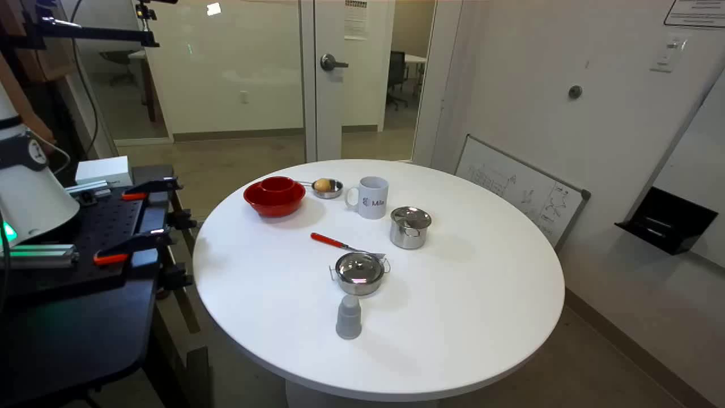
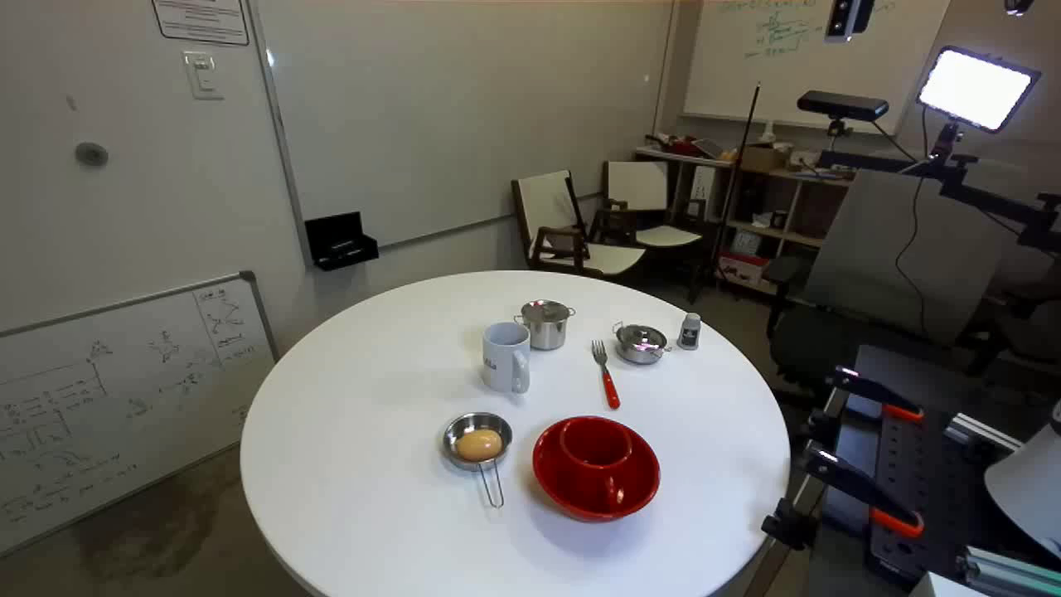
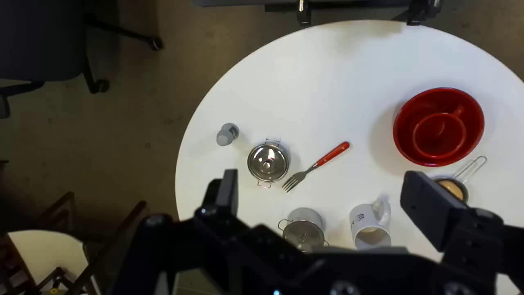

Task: Move the white mug to the right

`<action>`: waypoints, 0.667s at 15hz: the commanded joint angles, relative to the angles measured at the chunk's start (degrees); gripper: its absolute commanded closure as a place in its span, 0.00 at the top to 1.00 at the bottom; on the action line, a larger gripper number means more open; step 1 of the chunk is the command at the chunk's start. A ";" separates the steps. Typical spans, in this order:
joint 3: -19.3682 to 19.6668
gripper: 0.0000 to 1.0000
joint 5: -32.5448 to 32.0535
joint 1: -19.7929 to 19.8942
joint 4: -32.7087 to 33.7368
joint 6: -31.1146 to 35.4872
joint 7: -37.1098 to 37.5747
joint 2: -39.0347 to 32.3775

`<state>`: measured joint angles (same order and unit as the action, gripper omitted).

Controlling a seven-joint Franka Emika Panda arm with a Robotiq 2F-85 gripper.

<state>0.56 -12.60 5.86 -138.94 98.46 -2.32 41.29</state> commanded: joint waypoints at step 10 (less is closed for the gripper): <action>-5.08 1.00 0.97 -6.88 12.83 17.82 3.97 -24.16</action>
<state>-3.26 -11.80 0.18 -133.80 112.43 0.72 27.95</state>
